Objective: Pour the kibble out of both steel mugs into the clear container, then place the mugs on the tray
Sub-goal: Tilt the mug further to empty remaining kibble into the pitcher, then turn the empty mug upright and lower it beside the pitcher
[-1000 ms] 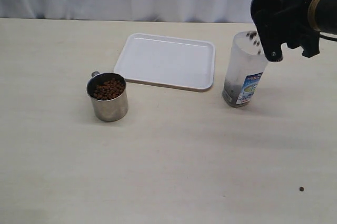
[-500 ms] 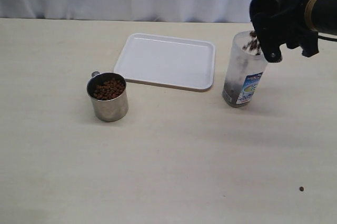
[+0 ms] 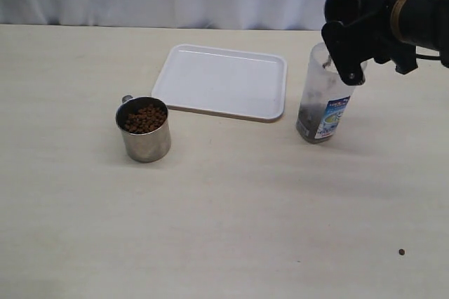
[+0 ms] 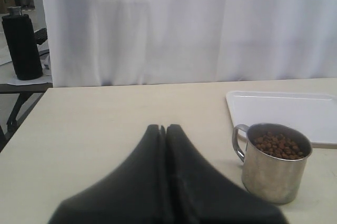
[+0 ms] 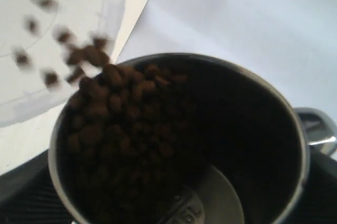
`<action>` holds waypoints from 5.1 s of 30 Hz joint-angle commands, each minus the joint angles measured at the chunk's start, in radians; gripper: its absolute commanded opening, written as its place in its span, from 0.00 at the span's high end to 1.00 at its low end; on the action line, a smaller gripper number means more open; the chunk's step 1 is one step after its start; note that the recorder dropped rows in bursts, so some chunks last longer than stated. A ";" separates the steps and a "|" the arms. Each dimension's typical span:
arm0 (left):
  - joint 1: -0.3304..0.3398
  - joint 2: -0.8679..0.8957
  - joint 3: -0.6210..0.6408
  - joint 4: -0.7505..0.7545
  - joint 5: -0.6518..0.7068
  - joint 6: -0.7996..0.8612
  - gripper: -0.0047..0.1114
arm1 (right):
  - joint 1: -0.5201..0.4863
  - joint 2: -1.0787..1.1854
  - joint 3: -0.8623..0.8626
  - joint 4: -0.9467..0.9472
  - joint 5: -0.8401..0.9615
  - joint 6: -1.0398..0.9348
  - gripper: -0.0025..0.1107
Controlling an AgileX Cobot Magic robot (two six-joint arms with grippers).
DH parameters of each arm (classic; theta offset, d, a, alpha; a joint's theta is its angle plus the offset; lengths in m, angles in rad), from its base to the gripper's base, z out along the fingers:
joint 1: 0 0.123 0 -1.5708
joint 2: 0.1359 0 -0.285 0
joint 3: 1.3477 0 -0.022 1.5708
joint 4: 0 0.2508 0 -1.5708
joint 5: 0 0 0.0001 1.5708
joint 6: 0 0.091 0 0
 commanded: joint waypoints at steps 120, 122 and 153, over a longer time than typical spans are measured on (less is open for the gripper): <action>-0.005 -0.003 0.003 0.003 -0.001 -0.003 0.96 | 0.147 -0.056 -0.140 0.721 0.405 -0.313 0.94; -0.005 -0.003 0.003 0.003 -0.001 -0.003 0.96 | 0.063 -0.095 -0.147 0.905 0.316 -0.329 0.94; -0.005 -0.003 0.003 -0.004 -0.010 -0.003 0.96 | -0.538 0.142 0.261 3.027 0.716 -1.880 0.94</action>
